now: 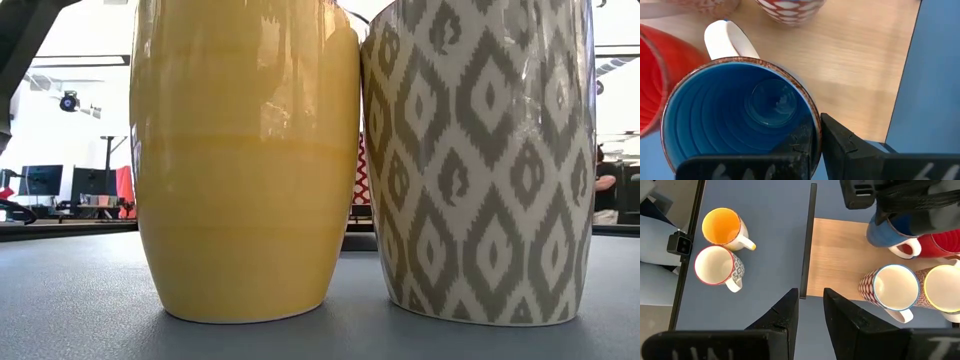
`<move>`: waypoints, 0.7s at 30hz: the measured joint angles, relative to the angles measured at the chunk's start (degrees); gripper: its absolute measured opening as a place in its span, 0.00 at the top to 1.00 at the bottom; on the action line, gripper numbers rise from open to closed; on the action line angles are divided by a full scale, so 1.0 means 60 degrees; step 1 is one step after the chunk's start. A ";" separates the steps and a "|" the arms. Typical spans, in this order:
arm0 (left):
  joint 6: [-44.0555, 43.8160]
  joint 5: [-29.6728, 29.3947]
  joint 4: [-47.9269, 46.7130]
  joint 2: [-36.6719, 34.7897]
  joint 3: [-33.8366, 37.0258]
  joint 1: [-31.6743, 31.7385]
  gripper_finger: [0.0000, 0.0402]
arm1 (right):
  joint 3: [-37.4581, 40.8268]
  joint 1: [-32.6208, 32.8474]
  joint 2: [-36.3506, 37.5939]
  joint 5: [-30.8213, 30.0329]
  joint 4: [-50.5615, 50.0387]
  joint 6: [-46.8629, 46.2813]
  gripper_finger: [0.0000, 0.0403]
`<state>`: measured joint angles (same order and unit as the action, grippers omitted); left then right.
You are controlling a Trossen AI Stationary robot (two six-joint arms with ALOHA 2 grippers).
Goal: Place coffee mugs
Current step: Put the blue mug on the shelf
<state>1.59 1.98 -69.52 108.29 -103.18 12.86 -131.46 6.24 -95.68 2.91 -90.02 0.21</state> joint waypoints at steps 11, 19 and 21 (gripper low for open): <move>-0.0513 -0.0153 0.0883 0.0000 0.0706 -0.0075 0.98 | 0.0000 0.0000 0.0000 0.0001 0.0000 0.0000 0.80; -0.0711 -0.0681 0.1119 0.0000 0.0715 -0.0080 0.98 | 0.0000 0.0000 0.0000 0.0001 0.0000 0.0078 0.80; -0.0738 -0.0677 0.1118 0.0000 0.0718 -0.0083 0.98 | 0.0000 0.0000 0.0000 0.0001 0.0000 0.0085 0.80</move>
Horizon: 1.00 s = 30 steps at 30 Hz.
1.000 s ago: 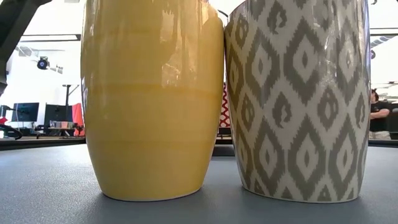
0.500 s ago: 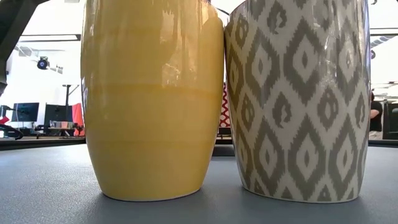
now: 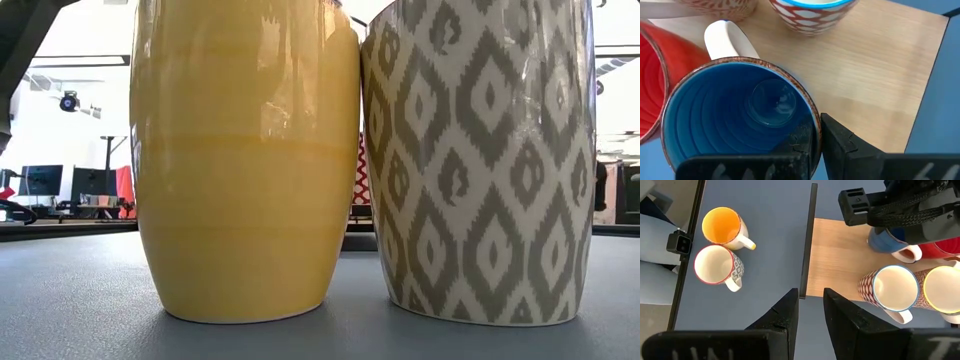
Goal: Place coffee mugs
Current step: Put the blue mug on the shelf
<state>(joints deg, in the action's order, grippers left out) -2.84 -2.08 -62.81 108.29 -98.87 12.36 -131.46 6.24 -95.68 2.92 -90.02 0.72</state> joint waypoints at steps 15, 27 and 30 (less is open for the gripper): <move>-0.0024 0.0011 0.0646 0.0004 0.0200 -0.0055 0.98 | 0.0000 0.0000 0.0000 0.0000 0.0000 0.0054 0.80; 0.0105 0.0456 0.0679 0.0004 0.0520 -0.0082 0.93 | 0.0000 0.0000 0.0000 0.0004 0.0001 0.0054 0.80; 0.0203 0.0921 0.0591 0.0004 0.0360 -0.0095 0.88 | 0.0000 0.0000 0.0000 0.0004 0.0002 0.0054 0.80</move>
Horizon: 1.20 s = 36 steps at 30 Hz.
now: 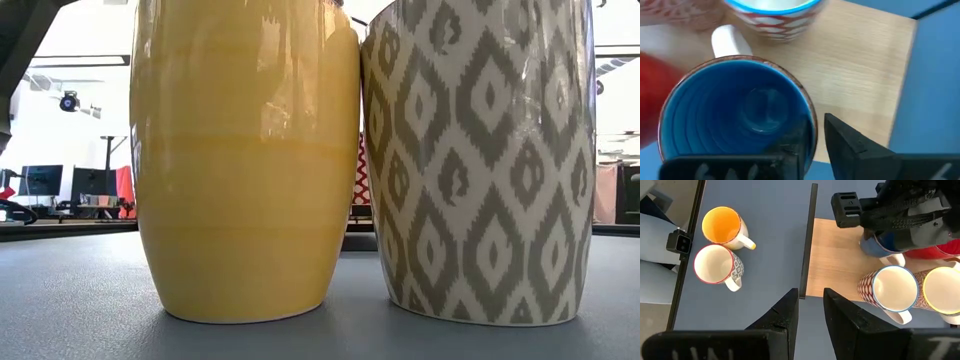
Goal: Place coffee mugs
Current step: Put the blue mug on the shelf, then put the gray patterned mug on the shelf
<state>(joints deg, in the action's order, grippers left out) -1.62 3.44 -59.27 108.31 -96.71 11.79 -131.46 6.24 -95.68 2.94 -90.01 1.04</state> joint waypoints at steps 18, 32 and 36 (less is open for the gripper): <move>0.0095 -0.0817 -0.1409 -0.0618 -0.1108 -0.0446 0.81 | 0.0111 0.0275 0.0011 0.0014 0.0003 -0.1259 0.80; -0.2371 -0.3169 -0.0967 -0.3564 0.1157 -0.3400 0.81 | 0.2538 0.2513 0.0011 -0.0365 0.1734 -0.3022 0.80; -0.3278 -0.3178 -0.0317 -0.4351 0.2378 -0.4309 0.81 | 0.3491 0.3245 -0.0002 -0.0716 0.3507 -0.3801 0.80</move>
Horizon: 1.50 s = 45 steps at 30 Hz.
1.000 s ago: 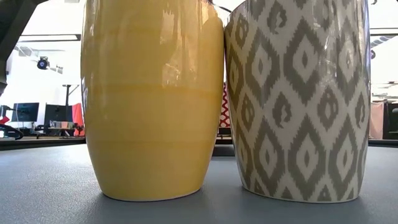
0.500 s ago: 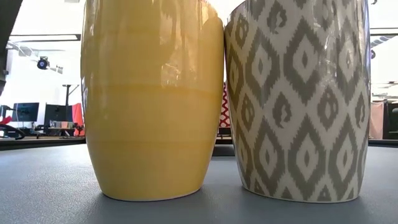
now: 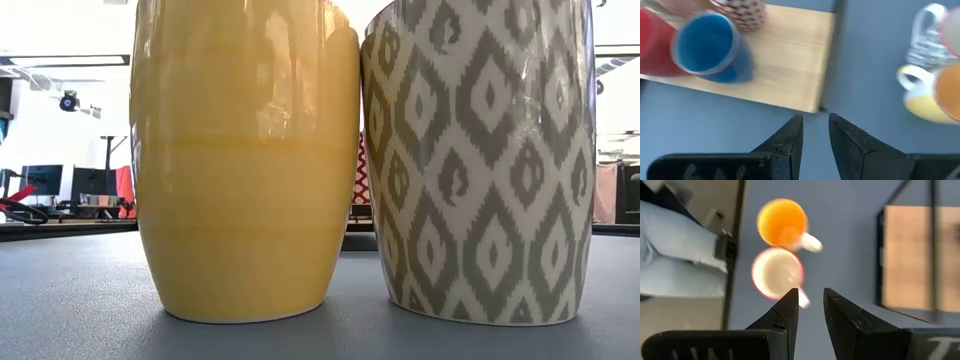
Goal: Place coffee mugs
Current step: Put the gray patterned mug on the shelf
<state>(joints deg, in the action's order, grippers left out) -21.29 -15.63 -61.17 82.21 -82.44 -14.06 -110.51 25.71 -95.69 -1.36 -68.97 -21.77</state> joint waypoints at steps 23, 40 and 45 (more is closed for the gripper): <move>-0.1921 -0.0749 0.2740 -0.1508 0.2952 -0.2817 0.81 | 0.4102 0.1477 -0.0017 -0.0239 0.5345 -0.1679 0.84; -0.1321 -0.1842 0.3126 -0.1511 0.2952 -0.2835 0.81 | 0.4724 0.1622 -0.0109 -0.0199 0.5351 0.1625 0.66; -0.1280 -0.2160 0.3145 -0.1511 0.2949 -0.2839 0.81 | 0.4724 0.1655 -0.0305 -0.0213 0.5237 0.3793 0.65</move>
<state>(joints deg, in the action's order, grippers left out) -28.97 -28.59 -42.30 73.14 -64.75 -31.10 -82.17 35.64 -97.52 -2.63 -37.55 0.99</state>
